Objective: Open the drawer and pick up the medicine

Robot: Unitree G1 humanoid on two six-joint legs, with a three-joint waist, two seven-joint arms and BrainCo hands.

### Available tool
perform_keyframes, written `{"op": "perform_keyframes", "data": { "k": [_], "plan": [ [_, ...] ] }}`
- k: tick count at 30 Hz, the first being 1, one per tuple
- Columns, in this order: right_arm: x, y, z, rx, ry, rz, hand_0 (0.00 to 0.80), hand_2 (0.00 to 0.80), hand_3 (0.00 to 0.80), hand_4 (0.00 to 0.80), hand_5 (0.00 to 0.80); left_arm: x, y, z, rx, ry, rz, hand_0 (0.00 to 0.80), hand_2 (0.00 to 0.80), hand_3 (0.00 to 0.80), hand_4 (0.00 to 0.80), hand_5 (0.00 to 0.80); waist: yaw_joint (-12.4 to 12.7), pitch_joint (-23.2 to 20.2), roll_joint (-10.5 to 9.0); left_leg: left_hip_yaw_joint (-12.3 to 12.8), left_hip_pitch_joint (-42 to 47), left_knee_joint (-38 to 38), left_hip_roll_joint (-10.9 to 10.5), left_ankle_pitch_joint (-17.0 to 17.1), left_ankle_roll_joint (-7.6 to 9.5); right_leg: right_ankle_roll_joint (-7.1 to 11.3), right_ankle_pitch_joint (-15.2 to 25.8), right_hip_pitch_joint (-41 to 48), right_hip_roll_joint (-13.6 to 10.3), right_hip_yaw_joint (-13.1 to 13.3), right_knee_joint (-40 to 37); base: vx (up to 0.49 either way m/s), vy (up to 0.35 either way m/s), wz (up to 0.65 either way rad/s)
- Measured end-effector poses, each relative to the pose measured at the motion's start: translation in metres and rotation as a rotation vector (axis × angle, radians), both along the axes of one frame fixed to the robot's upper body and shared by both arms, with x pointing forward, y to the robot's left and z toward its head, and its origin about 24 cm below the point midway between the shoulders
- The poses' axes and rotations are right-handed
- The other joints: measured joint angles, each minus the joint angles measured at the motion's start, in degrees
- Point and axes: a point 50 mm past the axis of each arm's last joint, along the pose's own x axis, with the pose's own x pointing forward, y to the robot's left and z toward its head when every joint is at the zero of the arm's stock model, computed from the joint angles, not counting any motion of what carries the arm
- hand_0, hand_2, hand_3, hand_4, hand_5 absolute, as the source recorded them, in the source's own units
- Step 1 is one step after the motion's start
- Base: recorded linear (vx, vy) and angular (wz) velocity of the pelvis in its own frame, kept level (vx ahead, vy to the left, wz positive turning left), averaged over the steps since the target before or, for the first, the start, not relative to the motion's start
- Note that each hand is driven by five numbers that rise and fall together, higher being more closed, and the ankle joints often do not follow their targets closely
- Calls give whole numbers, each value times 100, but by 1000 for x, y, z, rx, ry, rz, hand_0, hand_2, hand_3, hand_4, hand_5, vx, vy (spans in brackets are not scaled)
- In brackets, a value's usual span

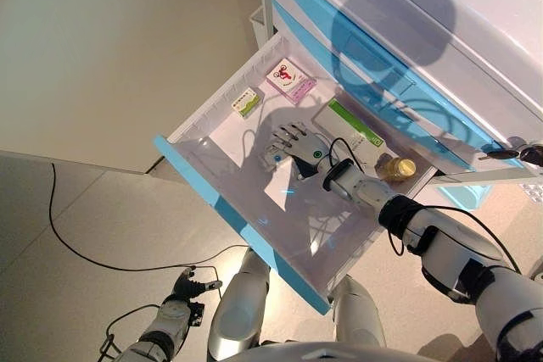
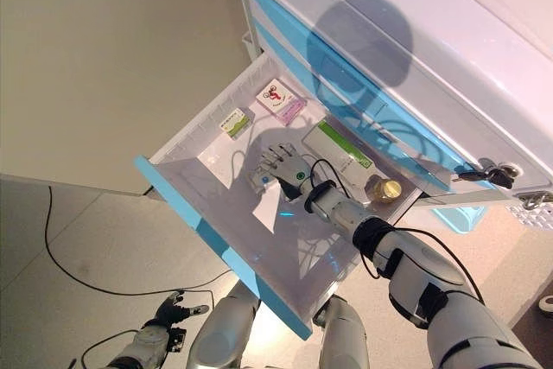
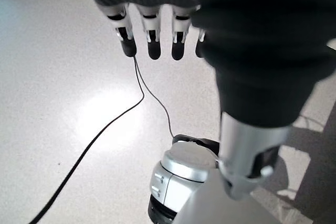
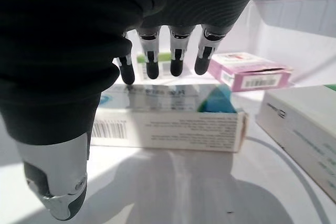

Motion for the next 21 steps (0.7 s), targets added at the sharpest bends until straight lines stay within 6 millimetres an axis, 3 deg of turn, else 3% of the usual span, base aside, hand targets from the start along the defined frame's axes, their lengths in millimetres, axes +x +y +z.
{"op": "perform_keyframes", "data": {
  "k": [21],
  "plan": [
    [11,-4,25,106,-94,-46,0,0,0,0,0,4,-2,2,-4,-37,26,0,0,0,0,0,88,76,215,-11,-173,-20,-8,46,-2,0,-10,-186,-11,-9,20,0,0,0]
  ]
}}
